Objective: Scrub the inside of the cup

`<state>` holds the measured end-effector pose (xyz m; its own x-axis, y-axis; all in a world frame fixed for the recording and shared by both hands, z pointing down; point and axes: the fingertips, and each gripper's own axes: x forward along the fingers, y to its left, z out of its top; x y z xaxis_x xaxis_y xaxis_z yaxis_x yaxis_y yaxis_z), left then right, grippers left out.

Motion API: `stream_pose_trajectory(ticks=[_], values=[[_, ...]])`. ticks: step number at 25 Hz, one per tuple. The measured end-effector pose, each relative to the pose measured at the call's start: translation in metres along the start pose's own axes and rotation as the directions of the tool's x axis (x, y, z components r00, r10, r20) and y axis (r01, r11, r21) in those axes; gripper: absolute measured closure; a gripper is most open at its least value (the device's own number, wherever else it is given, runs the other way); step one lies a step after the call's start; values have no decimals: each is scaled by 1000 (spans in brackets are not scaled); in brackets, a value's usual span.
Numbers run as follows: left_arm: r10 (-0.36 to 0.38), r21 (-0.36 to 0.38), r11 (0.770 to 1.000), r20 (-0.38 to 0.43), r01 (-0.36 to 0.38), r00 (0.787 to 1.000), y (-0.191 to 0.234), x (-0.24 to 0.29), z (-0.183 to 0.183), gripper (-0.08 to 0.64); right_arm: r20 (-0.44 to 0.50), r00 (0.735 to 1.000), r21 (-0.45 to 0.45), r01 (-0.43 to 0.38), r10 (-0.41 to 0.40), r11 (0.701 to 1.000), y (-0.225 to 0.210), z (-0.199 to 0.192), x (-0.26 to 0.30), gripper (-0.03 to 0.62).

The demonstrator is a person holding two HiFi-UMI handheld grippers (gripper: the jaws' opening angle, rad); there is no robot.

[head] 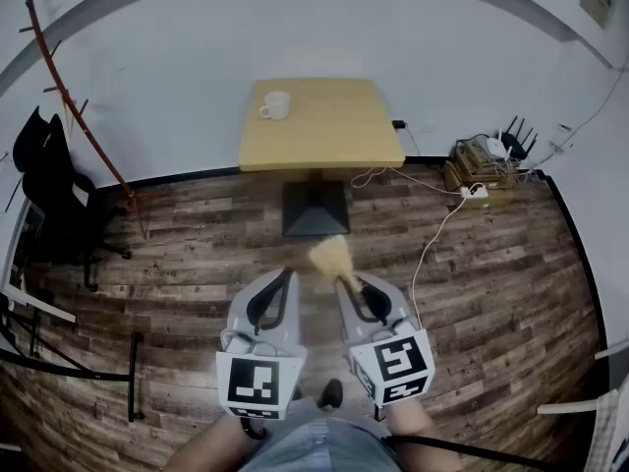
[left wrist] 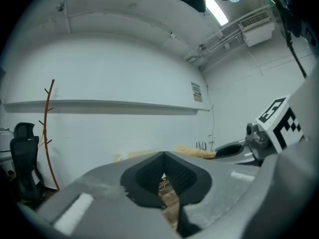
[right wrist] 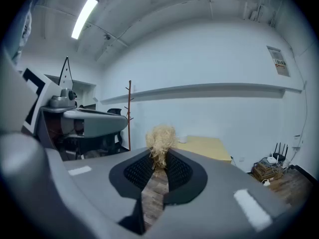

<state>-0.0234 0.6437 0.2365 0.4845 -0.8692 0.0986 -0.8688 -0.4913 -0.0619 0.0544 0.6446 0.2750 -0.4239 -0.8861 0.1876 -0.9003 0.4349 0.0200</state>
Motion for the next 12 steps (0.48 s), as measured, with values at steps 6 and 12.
stream_pose_trajectory(ticks=[6, 12], values=[[-15, 36, 999, -8, 15, 1000, -13, 4, -2, 538, -8, 1000, 16, -5, 5, 1000, -10, -5, -10, 537], [-3, 39, 999, -5, 3, 1000, -34, 10, -1, 538, 5, 1000, 35, -20, 20, 999, -29, -12, -24, 537]])
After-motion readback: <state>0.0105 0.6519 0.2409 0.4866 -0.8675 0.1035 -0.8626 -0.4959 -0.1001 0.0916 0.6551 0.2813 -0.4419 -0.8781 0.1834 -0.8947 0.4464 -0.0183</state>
